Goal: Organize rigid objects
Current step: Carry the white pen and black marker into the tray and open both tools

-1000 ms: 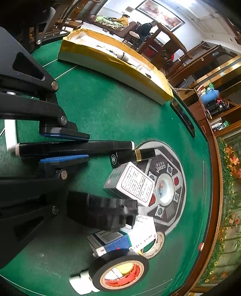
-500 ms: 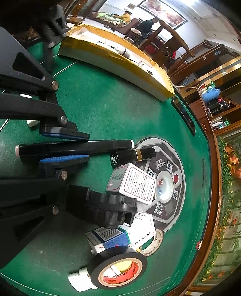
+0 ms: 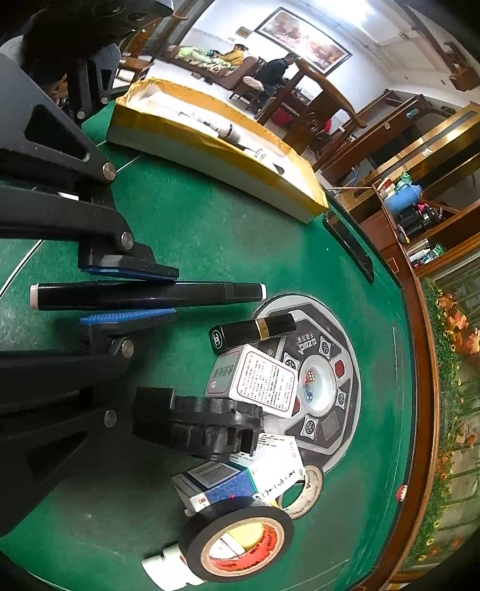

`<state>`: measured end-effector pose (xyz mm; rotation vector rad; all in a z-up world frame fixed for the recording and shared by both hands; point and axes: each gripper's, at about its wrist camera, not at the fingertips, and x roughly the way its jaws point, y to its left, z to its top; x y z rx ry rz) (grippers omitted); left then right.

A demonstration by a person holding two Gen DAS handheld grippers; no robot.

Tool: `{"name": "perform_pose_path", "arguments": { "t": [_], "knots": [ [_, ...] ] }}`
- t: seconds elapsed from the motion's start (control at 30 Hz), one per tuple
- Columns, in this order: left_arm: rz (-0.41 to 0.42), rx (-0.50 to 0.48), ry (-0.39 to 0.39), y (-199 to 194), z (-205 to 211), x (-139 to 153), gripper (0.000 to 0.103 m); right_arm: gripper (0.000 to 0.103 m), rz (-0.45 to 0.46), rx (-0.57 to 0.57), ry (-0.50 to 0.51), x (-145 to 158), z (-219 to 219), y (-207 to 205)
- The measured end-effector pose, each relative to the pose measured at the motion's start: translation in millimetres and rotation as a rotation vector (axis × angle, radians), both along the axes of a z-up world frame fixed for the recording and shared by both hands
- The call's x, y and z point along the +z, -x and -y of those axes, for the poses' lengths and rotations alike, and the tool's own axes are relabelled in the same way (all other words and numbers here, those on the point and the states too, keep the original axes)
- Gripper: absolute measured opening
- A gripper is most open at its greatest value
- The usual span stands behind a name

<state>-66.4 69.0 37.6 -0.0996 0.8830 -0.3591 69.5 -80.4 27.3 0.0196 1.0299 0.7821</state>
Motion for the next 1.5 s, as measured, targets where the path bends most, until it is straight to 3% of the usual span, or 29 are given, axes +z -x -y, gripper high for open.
{"name": "perform_pose_path", "arguments": {
  "t": [0.3,0.47,0.67,0.87,1.13,1.4,1.43,1.47,1.5],
  "knots": [
    [0.098,0.134,0.147,15,-58,39,0.014,0.014,-0.041,0.018,-0.103,8,-1,2],
    [0.124,0.265,0.151,25,-111,49,0.015,0.014,-0.057,0.074,-0.182,26,-20,15],
    [0.109,0.417,0.135,25,-167,42,0.015,0.015,-0.062,0.166,-0.201,45,-71,27],
    [0.063,0.528,0.127,11,-217,22,0.015,0.015,-0.075,0.230,-0.177,51,-140,35],
    [-0.023,0.618,0.152,-11,-256,-9,0.015,0.015,-0.132,0.222,-0.093,30,-236,22],
    [-0.050,0.615,0.162,-19,-261,-17,0.015,0.016,-0.165,0.185,-0.009,6,-274,6],
    [-0.046,0.619,0.165,-19,-262,-16,0.020,0.016,-0.167,0.191,-0.006,4,-276,7],
    [-0.040,0.624,0.169,-17,-263,-15,0.032,0.016,-0.166,0.193,-0.006,2,-276,8],
    [-0.036,0.626,0.171,-16,-263,-14,0.034,0.023,-0.160,0.200,-0.005,2,-277,9]
  ]
}}
